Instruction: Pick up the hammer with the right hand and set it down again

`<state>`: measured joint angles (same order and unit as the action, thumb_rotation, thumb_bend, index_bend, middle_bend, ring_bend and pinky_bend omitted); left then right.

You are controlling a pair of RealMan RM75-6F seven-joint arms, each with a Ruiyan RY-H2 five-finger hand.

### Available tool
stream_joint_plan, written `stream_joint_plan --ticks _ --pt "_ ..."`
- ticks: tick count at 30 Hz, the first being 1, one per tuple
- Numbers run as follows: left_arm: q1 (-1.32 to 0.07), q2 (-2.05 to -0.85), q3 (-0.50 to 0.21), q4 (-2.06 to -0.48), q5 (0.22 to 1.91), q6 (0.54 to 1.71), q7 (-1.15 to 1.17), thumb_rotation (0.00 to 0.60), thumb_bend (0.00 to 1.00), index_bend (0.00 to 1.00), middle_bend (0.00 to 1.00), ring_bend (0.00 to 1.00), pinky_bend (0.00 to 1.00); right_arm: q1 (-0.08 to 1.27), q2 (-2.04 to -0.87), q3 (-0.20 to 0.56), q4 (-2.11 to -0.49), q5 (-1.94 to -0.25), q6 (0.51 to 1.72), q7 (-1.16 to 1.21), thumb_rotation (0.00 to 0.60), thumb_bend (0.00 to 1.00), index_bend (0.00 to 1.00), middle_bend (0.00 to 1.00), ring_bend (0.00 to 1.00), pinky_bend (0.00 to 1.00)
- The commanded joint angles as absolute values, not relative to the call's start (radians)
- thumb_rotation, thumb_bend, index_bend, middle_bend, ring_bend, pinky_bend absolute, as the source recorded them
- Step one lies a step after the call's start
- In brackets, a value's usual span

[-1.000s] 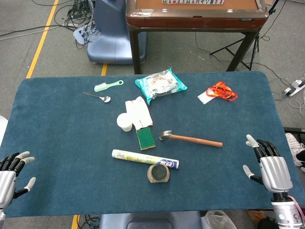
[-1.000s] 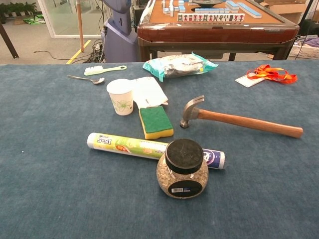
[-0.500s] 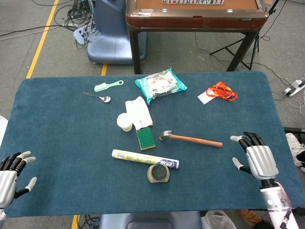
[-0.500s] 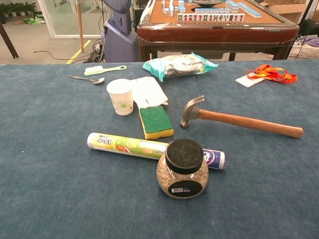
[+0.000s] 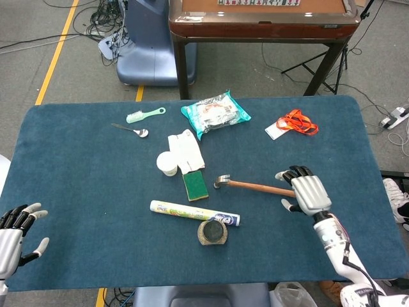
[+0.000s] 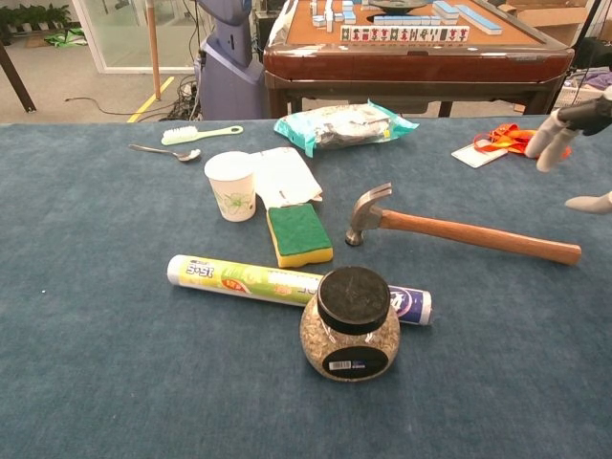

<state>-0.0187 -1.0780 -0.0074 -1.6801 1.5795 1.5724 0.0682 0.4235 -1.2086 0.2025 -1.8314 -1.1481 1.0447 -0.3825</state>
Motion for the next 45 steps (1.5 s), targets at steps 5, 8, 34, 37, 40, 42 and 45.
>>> stream_joint_plan --ticks 5,8,34,37,40,42,45 --pt "-0.019 -1.079 -0.008 -1.679 1.578 1.571 0.070 0.600 0.25 0.28 0.19 0.12 0.13 0.558 -1.330 0.236 -1.731 -0.991 0.946 -0.466 0.600 0.27 0.32 0.30 0.15 0.16" --pt "-0.020 -1.079 -0.007 -1.679 1.577 1.567 0.073 0.600 0.25 0.28 0.19 0.12 0.13 0.603 -1.375 0.241 -1.686 -0.941 0.918 -0.479 0.600 0.30 0.32 0.32 0.15 0.16" --pt "-0.021 -1.080 -0.011 -1.677 1.567 1.565 0.074 0.600 0.25 0.28 0.19 0.12 0.13 0.774 -1.562 0.205 -1.457 -0.759 0.841 -0.474 0.600 0.38 0.33 0.40 0.18 0.16" --pt "-0.021 -1.080 -0.011 -1.677 1.568 1.565 0.073 0.600 0.25 0.28 0.19 0.12 0.13 0.778 -1.565 0.203 -1.452 -0.758 0.839 -0.470 0.600 0.41 0.34 0.42 0.19 0.16" --pt "-0.020 -1.080 -0.012 -1.675 1.566 1.566 0.072 0.600 0.25 0.28 0.19 0.12 0.13 0.785 -1.569 0.197 -1.441 -0.754 0.836 -0.467 0.600 0.43 0.34 0.42 0.19 0.16" --pt "-0.021 -1.080 -0.012 -1.675 1.565 1.566 0.073 0.600 0.25 0.28 0.19 0.12 0.13 0.791 -1.570 0.194 -1.435 -0.748 0.832 -0.466 0.600 0.43 0.35 0.43 0.19 0.16" --pt "-0.021 -1.080 -0.012 -1.676 1.564 1.565 0.075 0.600 0.25 0.28 0.19 0.11 0.13 0.798 -1.572 0.187 -1.426 -0.742 0.827 -0.465 0.600 0.45 0.36 0.43 0.19 0.16"
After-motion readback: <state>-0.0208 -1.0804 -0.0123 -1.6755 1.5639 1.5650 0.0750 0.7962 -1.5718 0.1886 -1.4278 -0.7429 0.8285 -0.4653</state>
